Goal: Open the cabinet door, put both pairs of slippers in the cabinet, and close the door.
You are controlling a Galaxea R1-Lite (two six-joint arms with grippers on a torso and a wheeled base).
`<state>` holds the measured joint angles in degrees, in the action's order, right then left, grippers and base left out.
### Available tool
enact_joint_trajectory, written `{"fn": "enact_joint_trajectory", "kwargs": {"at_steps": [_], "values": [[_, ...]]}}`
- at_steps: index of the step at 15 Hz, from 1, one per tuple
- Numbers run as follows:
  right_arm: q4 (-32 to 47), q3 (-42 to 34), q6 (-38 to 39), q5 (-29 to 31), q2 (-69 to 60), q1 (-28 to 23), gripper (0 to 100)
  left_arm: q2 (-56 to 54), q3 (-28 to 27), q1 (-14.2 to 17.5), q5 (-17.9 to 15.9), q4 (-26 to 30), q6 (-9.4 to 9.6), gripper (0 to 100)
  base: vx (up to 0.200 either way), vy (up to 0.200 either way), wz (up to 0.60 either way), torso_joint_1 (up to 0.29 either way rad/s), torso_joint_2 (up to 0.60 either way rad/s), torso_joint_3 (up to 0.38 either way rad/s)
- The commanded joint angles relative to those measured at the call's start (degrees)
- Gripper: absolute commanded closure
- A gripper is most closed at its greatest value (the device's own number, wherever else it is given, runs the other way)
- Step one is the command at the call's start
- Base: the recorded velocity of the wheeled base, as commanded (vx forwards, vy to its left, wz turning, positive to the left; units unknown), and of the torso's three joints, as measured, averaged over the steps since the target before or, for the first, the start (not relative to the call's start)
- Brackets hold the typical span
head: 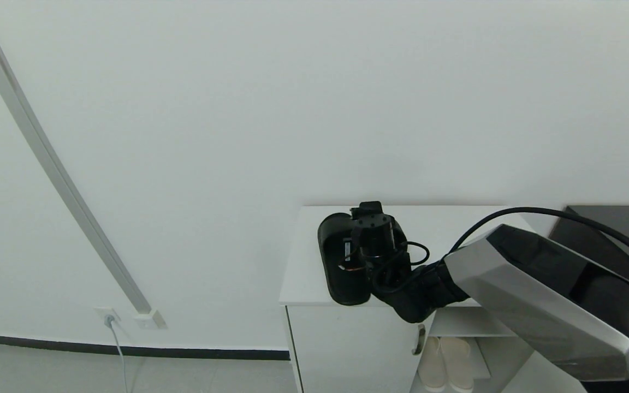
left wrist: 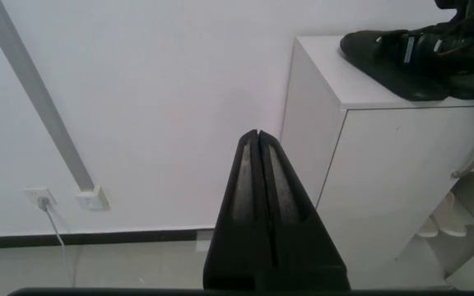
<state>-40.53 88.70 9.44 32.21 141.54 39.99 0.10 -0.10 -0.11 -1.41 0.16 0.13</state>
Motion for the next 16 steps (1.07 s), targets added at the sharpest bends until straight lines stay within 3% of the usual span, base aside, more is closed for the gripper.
{"fn": "enact_joint_trajectory", "kwargs": {"at_steps": [1, 9, 14, 16], "values": [[-0.2, -1.4, 0.0, 0.0, -1.5, 0.0, 100, 0.0, 0.0, 0.0, 0.0, -0.1, -0.05, 100, 0.000, 0.000, 0.00, 0.000, 0.00, 0.000], [-0.1, -12.2, -0.1, -0.2, -13.7, 1.1, 100, 0.0, 0.0, 0.0, 0.5, -0.1, -0.40, 100, 0.000, 0.000, 0.00, 0.000, 0.00, 0.000], [-0.2, -23.6, -0.1, -4.6, -24.1, 3.1, 100, 0.0, 0.0, 0.0, 1.2, -0.1, -0.66, 100, 0.000, 0.000, 0.00, 0.000, 0.00, 0.000], [-1.0, -31.7, 0.0, -10.2, -31.6, 3.7, 100, 0.0, 0.0, 0.0, 1.1, -0.1, -0.57, 100, 0.000, 0.000, 0.00, 0.000, 0.00, 0.000]]}}
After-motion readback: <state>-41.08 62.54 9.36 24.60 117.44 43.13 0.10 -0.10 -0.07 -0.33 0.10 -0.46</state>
